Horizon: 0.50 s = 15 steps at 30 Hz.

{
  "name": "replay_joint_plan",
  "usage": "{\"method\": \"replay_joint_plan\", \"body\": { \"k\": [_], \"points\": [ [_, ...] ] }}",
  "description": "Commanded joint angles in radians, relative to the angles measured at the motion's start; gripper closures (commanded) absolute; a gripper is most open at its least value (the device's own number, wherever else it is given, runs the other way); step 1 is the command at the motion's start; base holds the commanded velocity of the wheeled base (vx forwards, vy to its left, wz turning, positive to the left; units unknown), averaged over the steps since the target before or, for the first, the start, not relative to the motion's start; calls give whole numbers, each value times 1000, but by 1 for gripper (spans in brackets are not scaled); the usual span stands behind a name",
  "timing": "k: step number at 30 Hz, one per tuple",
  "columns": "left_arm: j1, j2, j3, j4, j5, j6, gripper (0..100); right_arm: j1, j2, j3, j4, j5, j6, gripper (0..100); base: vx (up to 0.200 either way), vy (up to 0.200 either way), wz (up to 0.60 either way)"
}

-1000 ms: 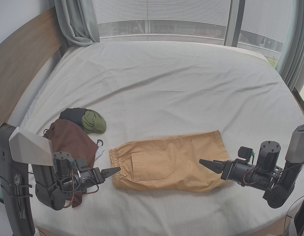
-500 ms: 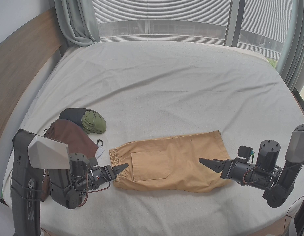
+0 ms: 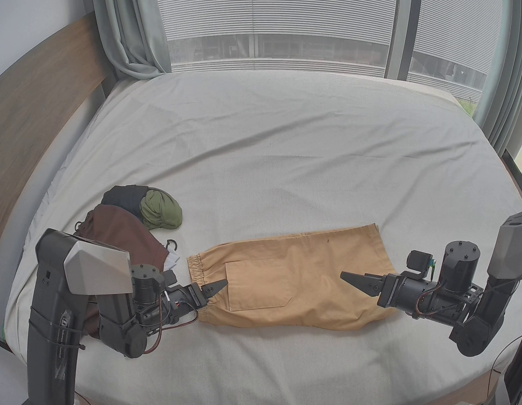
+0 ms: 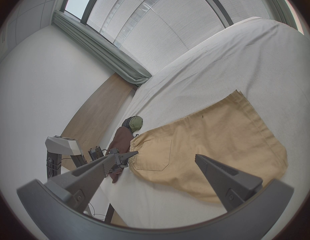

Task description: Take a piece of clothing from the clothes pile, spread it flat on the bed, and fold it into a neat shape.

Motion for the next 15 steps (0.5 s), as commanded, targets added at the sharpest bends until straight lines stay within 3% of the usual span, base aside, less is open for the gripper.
{"method": "replay_joint_plan", "body": {
  "k": [1,14,15],
  "points": [
    [-23,13,-17,1,0,-13,0,2,3,-4,0,-1,2,0,0,0,0],
    [-24,18,-41,2,2,-37,0,2,9,-6,-2,-1,2,0,0,0,0],
    [-24,19,-41,1,2,-39,100,2,9,-6,-2,-1,2,0,0,0,0]
  ]
}}
